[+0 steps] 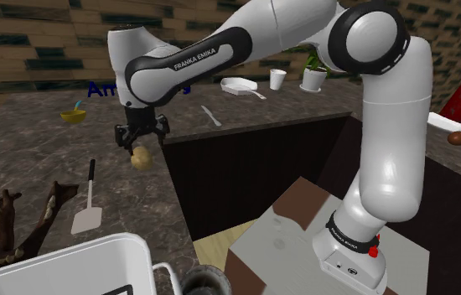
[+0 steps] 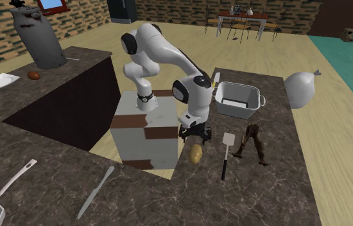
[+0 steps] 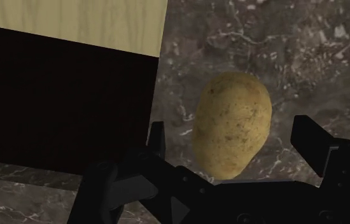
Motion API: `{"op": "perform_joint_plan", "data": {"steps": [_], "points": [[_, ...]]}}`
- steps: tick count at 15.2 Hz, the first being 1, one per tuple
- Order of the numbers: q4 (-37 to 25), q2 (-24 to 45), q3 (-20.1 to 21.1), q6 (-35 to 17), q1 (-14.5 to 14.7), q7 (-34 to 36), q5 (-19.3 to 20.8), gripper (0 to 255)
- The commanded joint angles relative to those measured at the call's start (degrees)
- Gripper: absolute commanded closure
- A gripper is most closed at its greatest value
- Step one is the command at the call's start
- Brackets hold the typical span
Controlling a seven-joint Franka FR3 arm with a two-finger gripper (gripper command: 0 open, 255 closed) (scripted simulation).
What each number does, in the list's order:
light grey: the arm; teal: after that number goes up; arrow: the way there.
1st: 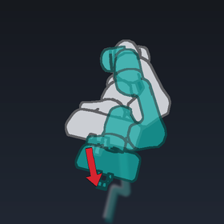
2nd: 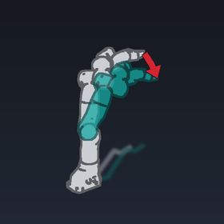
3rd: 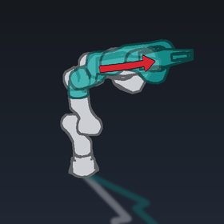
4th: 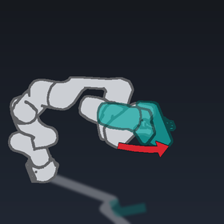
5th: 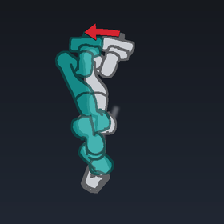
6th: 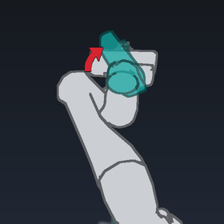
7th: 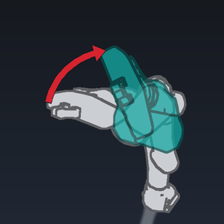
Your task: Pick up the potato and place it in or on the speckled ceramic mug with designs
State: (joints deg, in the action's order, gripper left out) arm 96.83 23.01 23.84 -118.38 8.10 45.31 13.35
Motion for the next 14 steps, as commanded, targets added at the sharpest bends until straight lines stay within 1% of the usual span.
{"op": "perform_joint_plan", "data": {"steps": [1, 2, 9, 14], "points": [[-4.7, 4.8, -0.7, 0.8, 1.7, 1.8, 1.5, 0], [-4.7, 4.8, -0.7, 0.8, 1.7, 1.8, 1.5, 0], [-2.6, 7.3, -1.5, -3.7, 1.9, 2.6, 2.8, 0], [-2.6, 7.3, -1.5, -3.7, 1.9, 2.6, 2.8, 0]]}}
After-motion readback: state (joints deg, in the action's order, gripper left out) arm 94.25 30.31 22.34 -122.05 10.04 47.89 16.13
